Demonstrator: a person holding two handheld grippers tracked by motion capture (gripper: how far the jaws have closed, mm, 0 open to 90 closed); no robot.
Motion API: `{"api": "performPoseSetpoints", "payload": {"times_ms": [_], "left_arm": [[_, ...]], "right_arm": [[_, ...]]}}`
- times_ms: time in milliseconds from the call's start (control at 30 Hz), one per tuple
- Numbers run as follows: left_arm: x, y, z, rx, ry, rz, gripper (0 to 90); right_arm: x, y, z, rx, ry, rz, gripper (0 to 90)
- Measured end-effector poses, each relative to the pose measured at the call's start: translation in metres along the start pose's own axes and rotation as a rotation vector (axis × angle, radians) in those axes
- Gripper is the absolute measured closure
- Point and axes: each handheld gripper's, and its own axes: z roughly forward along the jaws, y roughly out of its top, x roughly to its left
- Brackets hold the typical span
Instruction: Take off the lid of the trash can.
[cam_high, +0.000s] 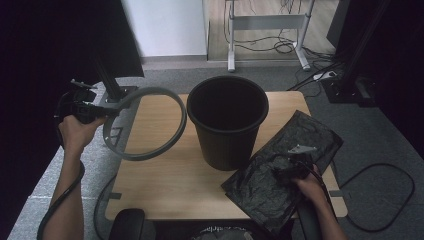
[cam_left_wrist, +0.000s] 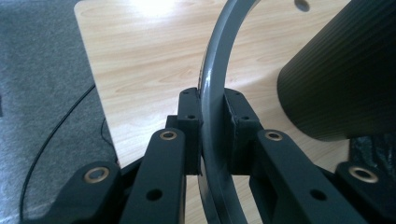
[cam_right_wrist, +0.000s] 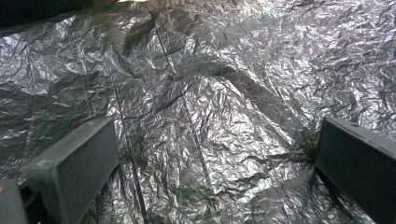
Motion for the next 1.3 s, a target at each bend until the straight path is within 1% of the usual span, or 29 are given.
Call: {"api": "performPoseSetpoints", "payload": {"times_ms": [100, 267, 333, 467, 600, 667, 900, 1133, 1233, 1300], "left_arm": [[0.003, -0.007, 0.006, 0.011, 0.000, -0.003, 78.8], [0.008, -0.018, 0.018, 0.017, -0.021, -0.016, 78.7], [0.009, -0.023, 0.025, 0.022, -0.023, -0.019, 78.7], [0.010, -0.031, 0.039, 0.036, -0.023, -0.014, 78.6], [0.010, -0.039, 0.053, 0.038, -0.030, -0.011, 78.4], [0.010, -0.043, 0.060, 0.033, -0.029, -0.009, 78.2], [0.009, -0.054, 0.081, 0.042, -0.026, -0.001, 78.1], [0.010, -0.066, 0.099, 0.034, -0.014, -0.002, 78.1], [0.011, -0.072, 0.107, 0.035, -0.013, -0.011, 78.0], [0.012, -0.076, 0.112, 0.041, -0.008, -0.008, 78.0]], "right_arm": [[0.000, 0.000, 0.000, 0.000, 0.000, 0.000, 0.0], [0.000, 0.000, 0.000, 0.000, -0.001, -0.001, 0.0], [0.000, 0.000, 0.000, 0.000, -0.001, 0.000, 0.0], [0.000, 0.000, 0.000, 0.000, -0.001, 0.000, 0.0], [0.000, 0.000, 0.000, 0.000, -0.001, 0.000, 0.0], [0.000, 0.000, 0.000, 0.000, -0.001, 0.000, 0.0], [0.000, 0.000, 0.000, 0.000, -0.001, -0.001, 0.0], [0.000, 0.000, 0.000, 0.000, -0.002, -0.001, 0.0], [0.000, 0.000, 0.000, 0.000, -0.002, -0.001, 0.0], [0.000, 0.000, 0.000, 0.000, -0.002, -0.001, 0.0]]}}
